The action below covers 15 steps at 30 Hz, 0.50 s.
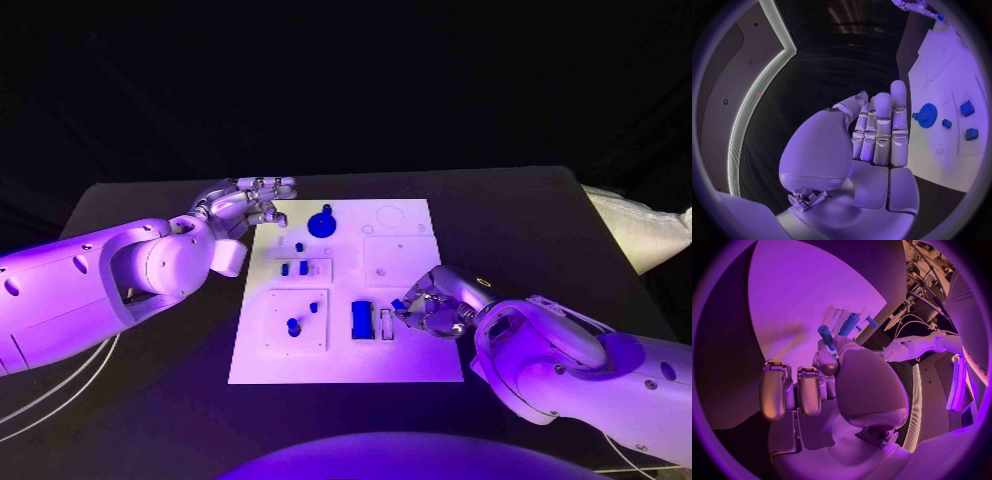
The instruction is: Assemble the parts on the task board
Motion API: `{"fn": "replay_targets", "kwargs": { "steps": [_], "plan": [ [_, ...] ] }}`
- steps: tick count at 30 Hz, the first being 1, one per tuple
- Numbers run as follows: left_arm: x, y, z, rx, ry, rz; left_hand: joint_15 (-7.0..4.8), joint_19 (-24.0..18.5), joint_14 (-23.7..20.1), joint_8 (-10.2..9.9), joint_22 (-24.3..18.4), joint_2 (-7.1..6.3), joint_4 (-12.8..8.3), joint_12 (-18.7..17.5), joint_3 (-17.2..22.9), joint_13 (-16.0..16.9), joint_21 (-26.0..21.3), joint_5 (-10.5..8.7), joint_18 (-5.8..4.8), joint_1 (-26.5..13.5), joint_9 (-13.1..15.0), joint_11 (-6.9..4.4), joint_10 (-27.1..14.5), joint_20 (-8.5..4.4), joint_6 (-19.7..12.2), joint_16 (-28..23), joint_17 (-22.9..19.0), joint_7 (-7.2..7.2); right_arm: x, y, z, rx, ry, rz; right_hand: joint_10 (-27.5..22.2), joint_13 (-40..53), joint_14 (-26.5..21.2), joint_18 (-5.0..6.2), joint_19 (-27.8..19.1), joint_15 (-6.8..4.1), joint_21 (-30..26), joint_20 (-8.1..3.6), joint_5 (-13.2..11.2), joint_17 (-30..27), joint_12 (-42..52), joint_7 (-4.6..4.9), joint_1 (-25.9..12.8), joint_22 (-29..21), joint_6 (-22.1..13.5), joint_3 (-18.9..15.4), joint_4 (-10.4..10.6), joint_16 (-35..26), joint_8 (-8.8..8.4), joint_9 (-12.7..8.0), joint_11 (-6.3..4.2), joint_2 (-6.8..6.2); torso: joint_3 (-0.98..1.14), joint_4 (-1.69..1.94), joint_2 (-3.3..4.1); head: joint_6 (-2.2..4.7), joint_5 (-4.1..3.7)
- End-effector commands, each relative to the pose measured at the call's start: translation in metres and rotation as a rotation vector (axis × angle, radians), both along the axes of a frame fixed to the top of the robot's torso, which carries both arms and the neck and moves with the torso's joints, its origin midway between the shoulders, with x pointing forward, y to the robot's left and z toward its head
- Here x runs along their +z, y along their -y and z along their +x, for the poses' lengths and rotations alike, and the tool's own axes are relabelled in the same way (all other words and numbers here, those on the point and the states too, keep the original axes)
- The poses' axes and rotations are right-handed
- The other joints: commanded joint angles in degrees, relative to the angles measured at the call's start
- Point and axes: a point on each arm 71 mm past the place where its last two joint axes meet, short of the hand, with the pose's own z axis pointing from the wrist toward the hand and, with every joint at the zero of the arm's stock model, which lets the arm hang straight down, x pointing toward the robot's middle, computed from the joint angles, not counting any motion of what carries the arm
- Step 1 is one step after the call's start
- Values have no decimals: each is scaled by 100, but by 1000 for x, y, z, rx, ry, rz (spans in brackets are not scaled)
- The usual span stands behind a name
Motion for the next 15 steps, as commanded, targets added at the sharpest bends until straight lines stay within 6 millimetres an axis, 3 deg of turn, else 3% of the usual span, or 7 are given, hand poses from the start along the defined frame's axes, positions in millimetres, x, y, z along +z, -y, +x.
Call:
{"fn": "replay_targets", "kwargs": {
  "steps": [1,6,15],
  "plan": [
    [1,4,-1,-26,7,-7,-2,-18,-52,24,-7,23,-22,23,4,-6,-22,-3,63,21,-7,-11,-44,-21,-49,27,-7,8,-2,-1,-1,-39,-55,56,24,16,483,-68,81,8,32,-31,105,986,38,14,-92,44,33,5,44,26,-9,9,6,-13,-3,10,2,-4,0],
    [1,4,-1,-27,7,-8,-2,-18,-54,25,-6,24,-27,25,6,-6,-22,-3,63,25,-7,-10,-45,-22,-50,28,-9,8,-8,-7,-1,0,-113,20,51,54,480,-71,87,5,45,-33,325,978,75,6,-273,63,76,-27,85,20,9,41,3,-35,-4,1,4,-18,21],
    [1,4,-2,-30,7,-10,-3,-18,-54,26,-6,24,-30,27,8,-7,-22,-3,63,28,-7,-10,-46,-22,-50,28,-11,9,-14,-13,2,45,-140,-29,130,155,485,-80,105,-14,76,-45,356,1002,223,-27,-374,111,151,-60,78,36,48,79,-23,11,1,0,1,-38,28]
  ]
}}
